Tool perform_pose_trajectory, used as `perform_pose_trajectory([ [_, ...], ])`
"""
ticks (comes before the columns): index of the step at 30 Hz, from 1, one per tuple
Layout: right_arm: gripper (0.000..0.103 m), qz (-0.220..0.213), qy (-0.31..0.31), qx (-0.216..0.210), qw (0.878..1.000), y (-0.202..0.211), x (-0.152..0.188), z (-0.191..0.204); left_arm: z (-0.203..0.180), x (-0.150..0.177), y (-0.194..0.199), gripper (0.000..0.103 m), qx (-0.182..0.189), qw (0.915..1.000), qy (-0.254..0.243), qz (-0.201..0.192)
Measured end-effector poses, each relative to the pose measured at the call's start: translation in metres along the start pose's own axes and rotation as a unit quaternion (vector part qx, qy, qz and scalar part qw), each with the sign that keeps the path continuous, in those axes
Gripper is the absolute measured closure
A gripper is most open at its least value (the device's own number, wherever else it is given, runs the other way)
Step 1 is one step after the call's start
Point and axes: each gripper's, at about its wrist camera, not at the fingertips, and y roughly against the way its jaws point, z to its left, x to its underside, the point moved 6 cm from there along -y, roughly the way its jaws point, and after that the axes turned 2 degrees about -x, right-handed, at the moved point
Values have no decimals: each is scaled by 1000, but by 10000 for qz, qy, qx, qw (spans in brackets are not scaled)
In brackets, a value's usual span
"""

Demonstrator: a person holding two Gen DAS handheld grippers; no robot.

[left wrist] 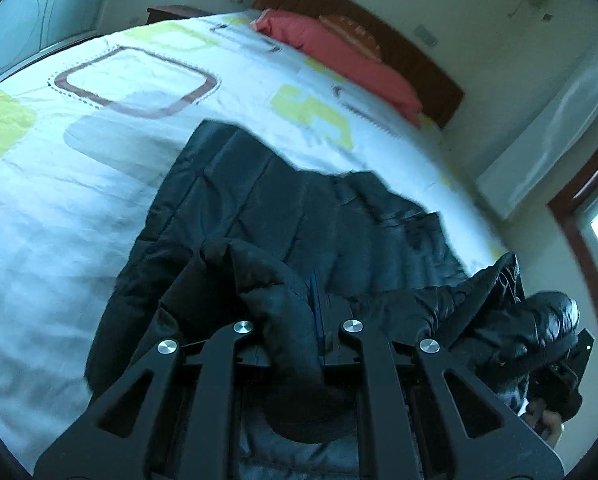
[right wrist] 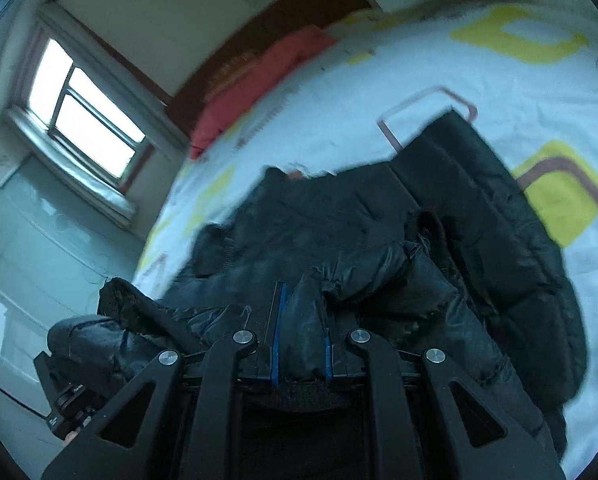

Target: Fold large clothes

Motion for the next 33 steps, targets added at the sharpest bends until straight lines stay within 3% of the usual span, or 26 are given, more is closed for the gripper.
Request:
perform_pose_trajectory([
  [7,83,55,-9,-172,9998,-1,-2,-4,3,0,-3,88,172,9998,-35,22],
  [10,74,38,4,-336,9994,16,-5,0,0,-3,10,80,325,9995,-27,30],
  [12,43,-105,3,-453,9989,27,-7,3,2,-6,22,63,522,9985,154,76],
  [14,33,-265,101,-471,9985,42,-7,8,2,-9,37,37,814,9960,369,8],
  [16,33,-251,265,-480,9982,52,-4,11,6,-11,52,26,803,9955,486,-141],
  [18,32,-253,465,-370,9979,57,-2,13,7,-12,65,25,844,9953,393,-257],
  [21,32,-224,891,7,9958,53,-6,15,10,-15,67,25,558,9980,-22,-298],
  [28,33,-19,1808,847,9799,9,-42,21,24,-31,23,24,203,9992,-336,79],
  [33,32,413,1793,1037,9774,-31,-56,9,20,-43,-8,19,100,9977,-606,302],
])
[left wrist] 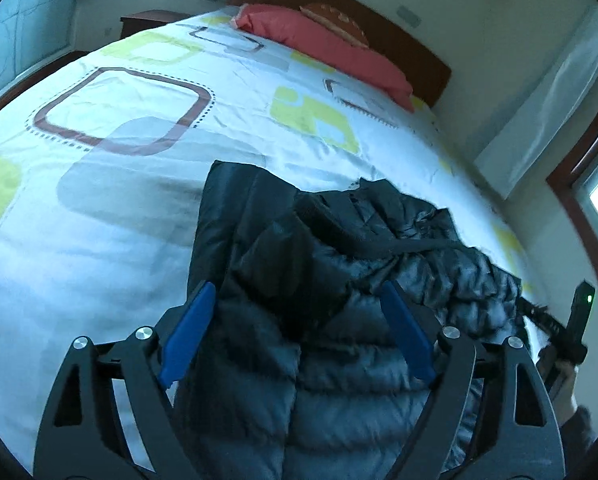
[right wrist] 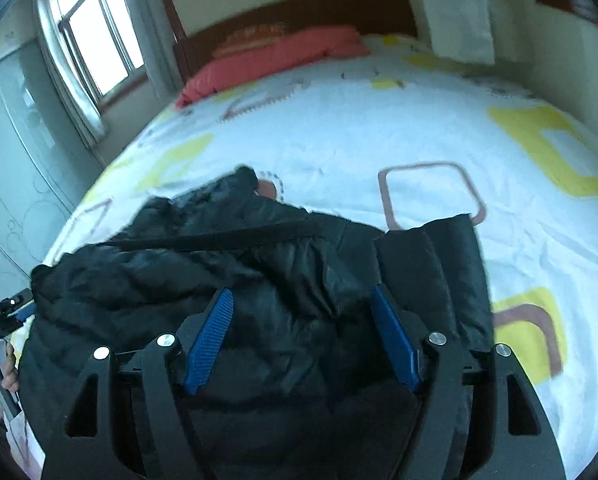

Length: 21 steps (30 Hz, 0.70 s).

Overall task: Fold large clothes
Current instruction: 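Lift the hem with both tools and fold it toward the collar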

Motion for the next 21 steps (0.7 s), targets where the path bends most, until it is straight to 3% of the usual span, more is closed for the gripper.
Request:
perform_pose_trajectory([
  [1,33,111,-12,-32,9999,-7,1,-1,0,-1,-6,21,14,10000,-27,89],
  [2,40,157,18,36,9999,-10,3,-1,0,-3,-9,36,-14,9999,-46,101],
  [3,58,168,40,87,9998,-11,3,-1,1,-3,-11,44,-143,9998,-131,107],
  [4,65,111,42,-16,9999,-8,4,0,1,-3,-12,62,-268,9993,-249,124],
  [6,87,-49,59,-213,9997,3,3,5,-5,-2,-8,74,-365,9982,-461,75],
  [8,91,-239,258,-202,9992,16,-1,13,-14,-3,2,83,-521,9957,-758,-61],
  [11,93,-619,570,-79,9964,39,-15,26,-28,-13,19,86,-667,9919,-1027,-326],
  [15,93,-1185,737,121,9901,58,-45,33,-39,-39,32,90,-587,9910,-983,-700],
  [21,93,-1169,539,491,9905,16,-76,21,-53,-81,-4,90,-886,9875,-969,-873],
])
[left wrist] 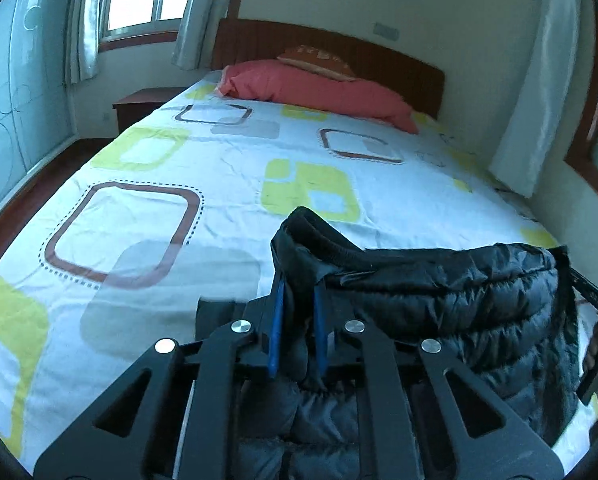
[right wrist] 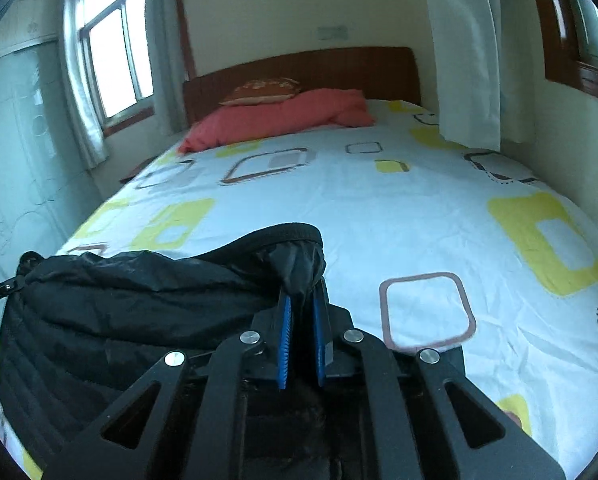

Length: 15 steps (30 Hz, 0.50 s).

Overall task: Fold large clothes
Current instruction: 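Lift the hem with both tools and fold it toward the collar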

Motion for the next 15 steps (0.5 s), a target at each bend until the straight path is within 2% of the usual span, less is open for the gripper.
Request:
perform_pose_trajectory([
  [4,93,292,-99,186,9994,-40,10,-8,-6,-2,-49,90,-352,9991,-105,209],
  [9,92,891,-244,350,9951,-83,35,-20,-6,20,-93,90,-717,9952,-301,592],
  [15,86,1330,-486,433,9890,-99,47,-28,5,36,-120,80,-617,9933,-47,980],
])
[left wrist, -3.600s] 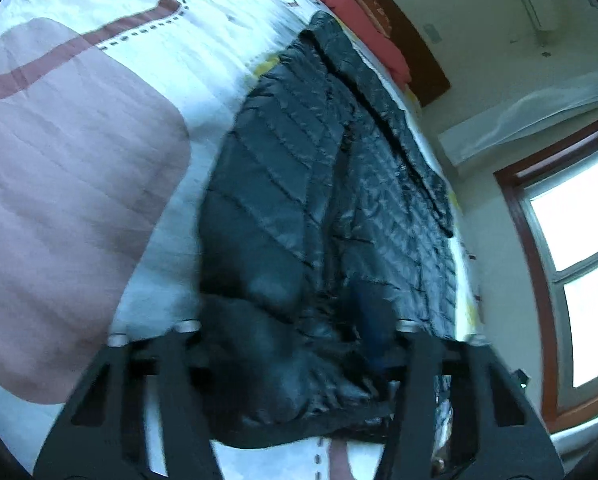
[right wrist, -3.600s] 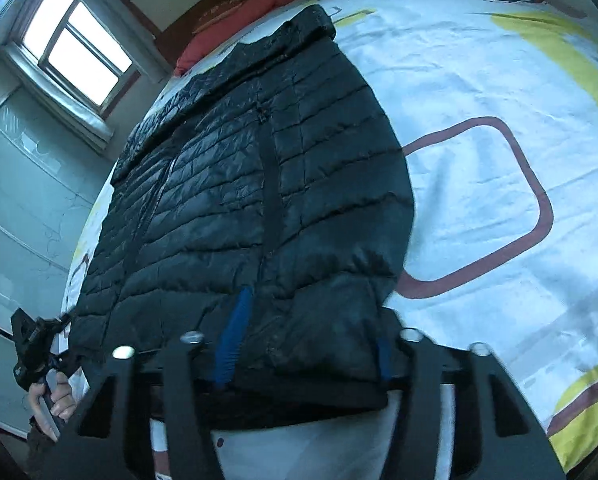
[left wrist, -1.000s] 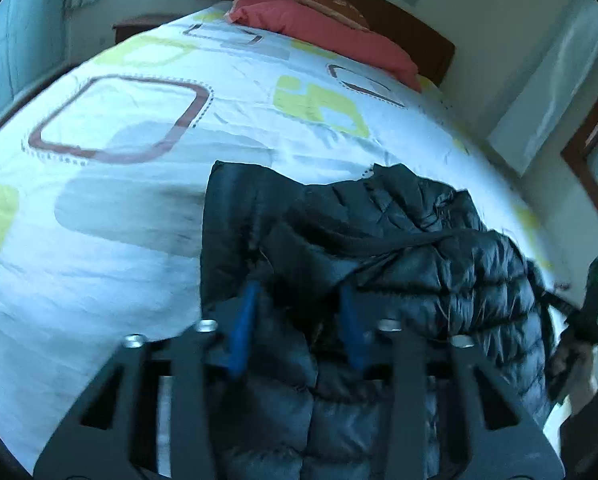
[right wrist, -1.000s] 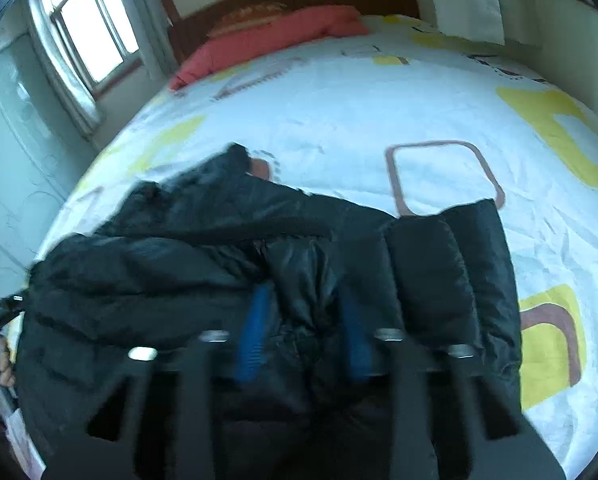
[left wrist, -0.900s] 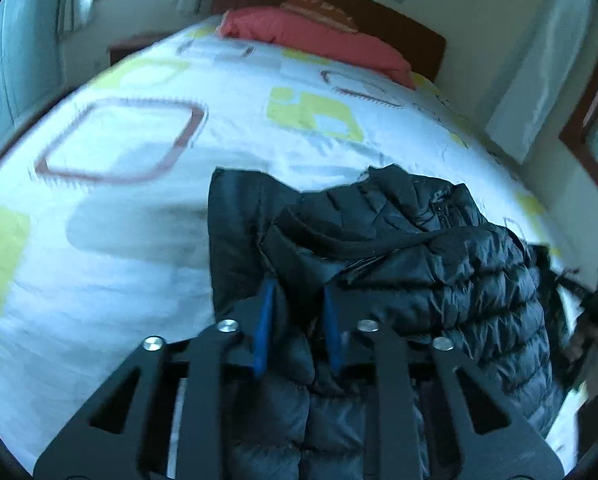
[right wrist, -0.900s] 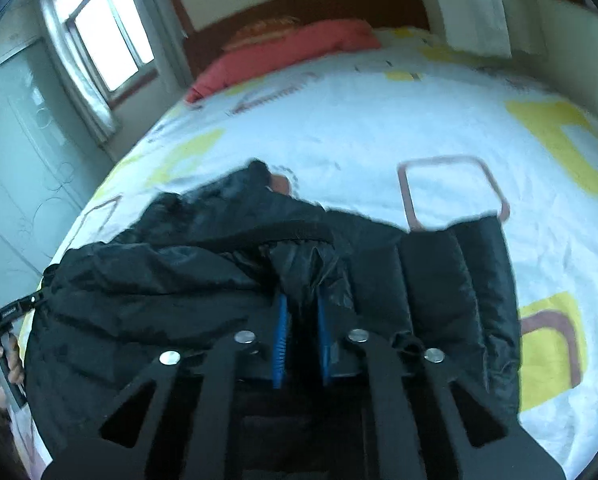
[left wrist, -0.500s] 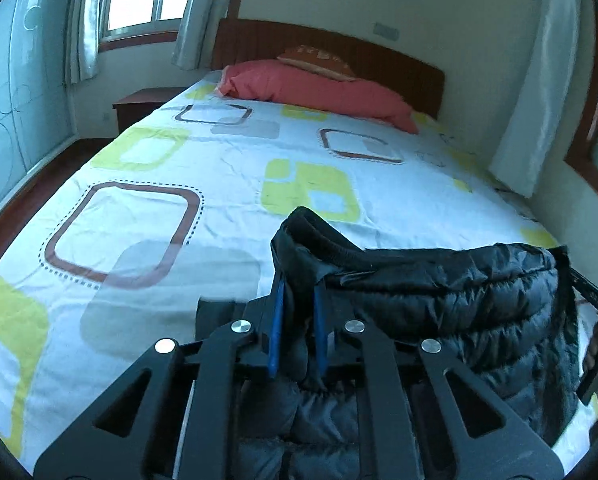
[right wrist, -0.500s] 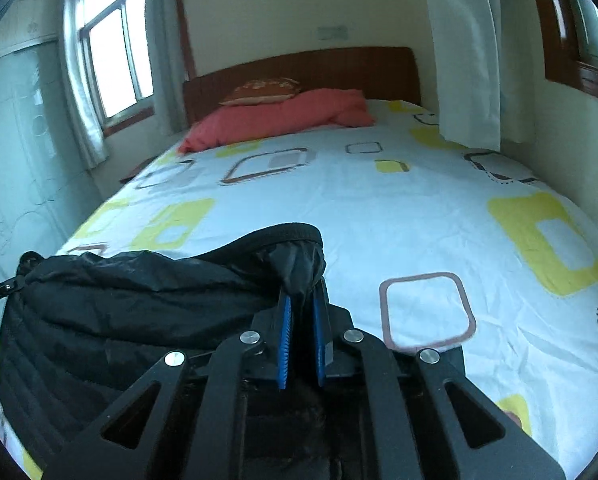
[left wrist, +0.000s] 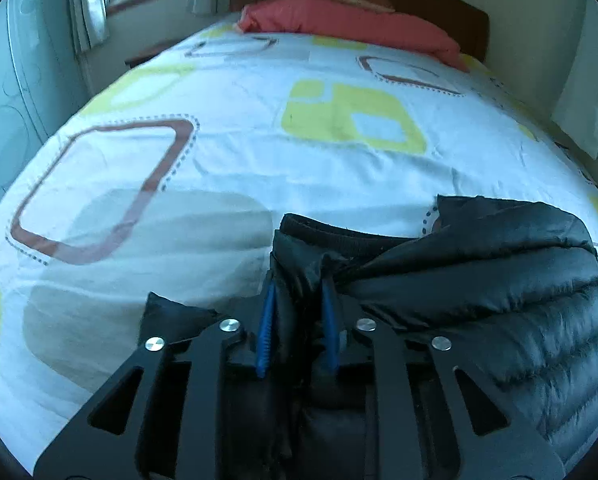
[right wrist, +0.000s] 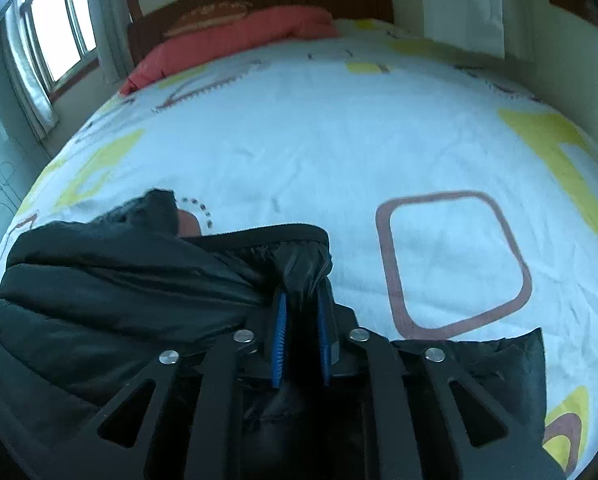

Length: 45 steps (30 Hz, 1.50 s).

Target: Fold large clothes

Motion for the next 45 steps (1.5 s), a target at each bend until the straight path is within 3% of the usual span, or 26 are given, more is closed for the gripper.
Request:
perform_pose_trajectory([
  [3,72,11,31,61,10000,11,-1,0,8,1,13,67,95,9997,221,35],
  [4,66,-71,36,133,9999,20,-2,0,15,0,21,56,100,9994,336,27],
  [5,57,-236,30,222,9995,31,-3,0,22,-1,31,45,48,9991,424,-27],
  [7,51,-652,-36,314,9974,54,-10,0,39,-6,49,37,-210,9975,637,-240],
  [9,51,-893,-78,149,9959,67,-15,8,52,-11,71,37,-246,9938,937,-540],
  [13,51,-816,293,-415,9954,63,-12,64,26,-15,86,37,390,9905,1144,-649],
  [16,51,-693,734,-556,9933,43,-3,111,-27,-6,74,37,842,9923,794,-436],
  [18,52,-571,888,-519,9931,29,3,126,-51,1,60,37,815,9951,469,-298],
  [20,52,-113,1060,-332,9937,0,12,132,-64,12,35,37,595,9981,165,-58],
  [23,52,93,1051,-262,9941,-8,14,131,-70,15,17,38,474,9987,114,149],
  [27,52,-62,765,-317,9965,18,7,109,-54,16,44,43,778,9962,396,45],
  [31,52,-33,488,303,9983,10,8,65,-30,19,47,43,858,9931,796,24],
  [33,53,69,168,27,9998,-5,14,55,-30,22,32,44,875,9932,754,136],
  [37,52,3,127,-60,9999,-2,10,56,-34,21,21,44,763,9947,681,137],
  [41,51,-176,-88,-220,9996,37,16,37,-11,24,50,45,1187,9867,1114,42],
  [44,50,-411,-253,-128,9988,78,26,7,24,33,91,38,1139,9818,1490,-308],
  [45,45,-453,-317,-104,9984,92,33,-4,34,39,101,37,1135,9799,1597,-382],
])
